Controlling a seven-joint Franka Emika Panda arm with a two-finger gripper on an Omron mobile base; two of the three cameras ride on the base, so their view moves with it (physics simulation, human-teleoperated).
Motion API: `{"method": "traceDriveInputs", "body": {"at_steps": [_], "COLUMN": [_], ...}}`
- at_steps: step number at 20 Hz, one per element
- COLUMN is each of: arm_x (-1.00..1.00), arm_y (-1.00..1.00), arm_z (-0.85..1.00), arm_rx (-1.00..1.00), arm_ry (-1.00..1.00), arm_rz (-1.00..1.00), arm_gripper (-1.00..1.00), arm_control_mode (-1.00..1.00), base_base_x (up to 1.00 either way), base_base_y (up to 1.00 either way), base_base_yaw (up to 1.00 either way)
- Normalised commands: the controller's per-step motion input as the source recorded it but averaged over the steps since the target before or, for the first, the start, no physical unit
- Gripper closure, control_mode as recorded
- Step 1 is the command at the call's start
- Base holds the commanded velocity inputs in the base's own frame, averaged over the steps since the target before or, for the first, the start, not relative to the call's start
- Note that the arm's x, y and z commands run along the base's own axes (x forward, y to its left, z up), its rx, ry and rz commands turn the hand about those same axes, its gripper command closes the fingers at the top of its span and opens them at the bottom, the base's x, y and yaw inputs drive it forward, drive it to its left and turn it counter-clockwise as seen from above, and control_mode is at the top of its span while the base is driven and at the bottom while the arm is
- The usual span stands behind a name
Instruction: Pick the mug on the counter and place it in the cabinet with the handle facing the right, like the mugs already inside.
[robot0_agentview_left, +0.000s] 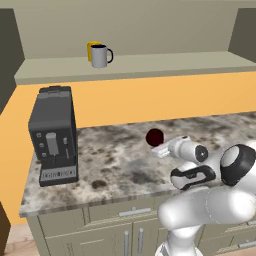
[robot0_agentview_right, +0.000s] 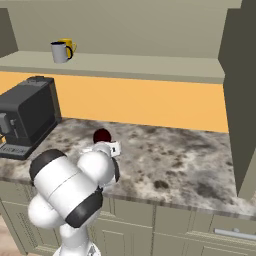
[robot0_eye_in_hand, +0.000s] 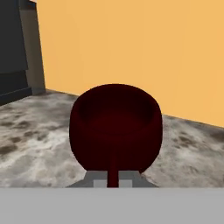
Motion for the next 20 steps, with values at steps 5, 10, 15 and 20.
{"method": "traceDriveInputs", "body": {"at_steps": [5,10,15,20], "arm_x": [-0.07,-0.12,-0.19,-0.37], "arm_y": [0.00,0.00,0.00,0.11], "arm_z": [0.72,0.54,0.44,0.30], "arm_rx": [0.02,0.01,0.00,0.00], "arm_ry": [0.16,0.27,0.30,0.08], "arm_rz": [0.06,0.00,0.03,0.24], "arm_gripper": [1.00,1.00,1.00,1.00], "arm_control_mode": [-1.00,-1.00,-1.00,-1.00], "base_base_x": [0.00,0.00,0.00,0.00], "base_base_y": [0.00,0.00,0.00,0.00], "base_base_yaw": [0.00,0.00,0.00,0.00]}}
